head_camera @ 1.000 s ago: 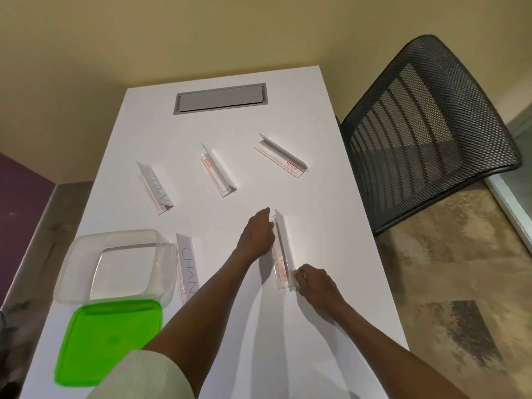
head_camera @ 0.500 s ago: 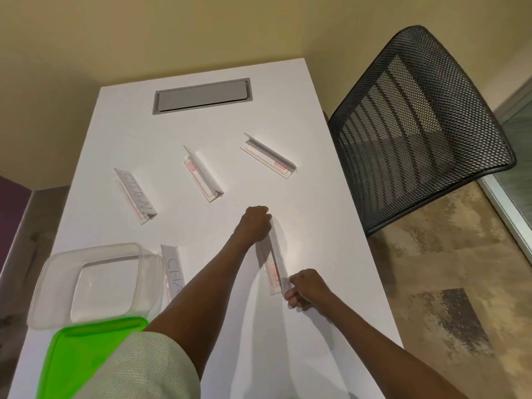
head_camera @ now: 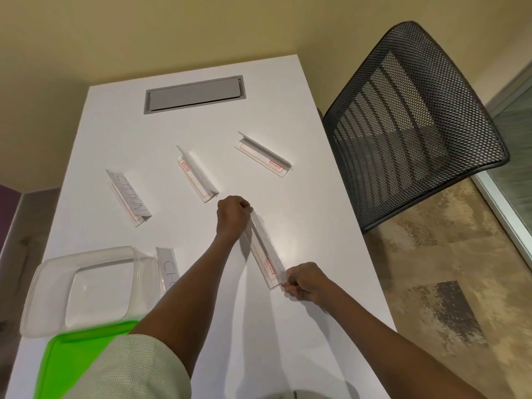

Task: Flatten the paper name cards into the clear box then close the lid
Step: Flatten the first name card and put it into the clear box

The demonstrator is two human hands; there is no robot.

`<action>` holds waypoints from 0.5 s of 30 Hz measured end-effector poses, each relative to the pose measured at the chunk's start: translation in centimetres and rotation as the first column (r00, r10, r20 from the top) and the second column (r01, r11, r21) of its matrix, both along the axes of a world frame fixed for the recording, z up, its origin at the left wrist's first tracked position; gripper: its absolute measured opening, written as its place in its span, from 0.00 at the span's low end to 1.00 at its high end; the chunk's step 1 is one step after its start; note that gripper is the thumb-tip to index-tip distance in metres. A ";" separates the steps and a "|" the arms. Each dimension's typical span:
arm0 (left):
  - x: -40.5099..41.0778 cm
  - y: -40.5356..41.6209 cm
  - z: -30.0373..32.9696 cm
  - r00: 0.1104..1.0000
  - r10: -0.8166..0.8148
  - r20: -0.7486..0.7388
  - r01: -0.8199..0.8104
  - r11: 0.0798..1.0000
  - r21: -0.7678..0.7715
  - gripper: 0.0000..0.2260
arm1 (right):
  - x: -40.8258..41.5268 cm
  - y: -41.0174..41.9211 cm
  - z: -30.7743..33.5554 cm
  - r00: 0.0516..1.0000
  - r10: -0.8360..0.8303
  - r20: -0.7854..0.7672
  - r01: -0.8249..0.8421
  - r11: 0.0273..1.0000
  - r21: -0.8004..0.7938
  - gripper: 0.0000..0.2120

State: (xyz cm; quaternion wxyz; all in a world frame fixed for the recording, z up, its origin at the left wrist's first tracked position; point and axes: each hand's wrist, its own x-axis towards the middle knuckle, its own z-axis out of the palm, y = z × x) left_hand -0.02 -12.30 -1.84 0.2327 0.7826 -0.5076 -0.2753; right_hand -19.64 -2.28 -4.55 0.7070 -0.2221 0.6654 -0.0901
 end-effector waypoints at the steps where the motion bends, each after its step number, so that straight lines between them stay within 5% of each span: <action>1: 0.3 0.0 0.3 1.000 0.030 -0.006 -0.030 1.000 -0.008 0.03 | 0.1 -0.3 0.1 1.000 0.001 -0.009 -0.001 1.000 -0.015 0.11; 15: 5.7 1.6 1.9 0.924 0.253 -0.287 -0.279 0.959 -0.052 0.09 | 0.1 -6.2 3.6 0.927 0.065 -0.370 -0.232 0.874 -0.427 0.07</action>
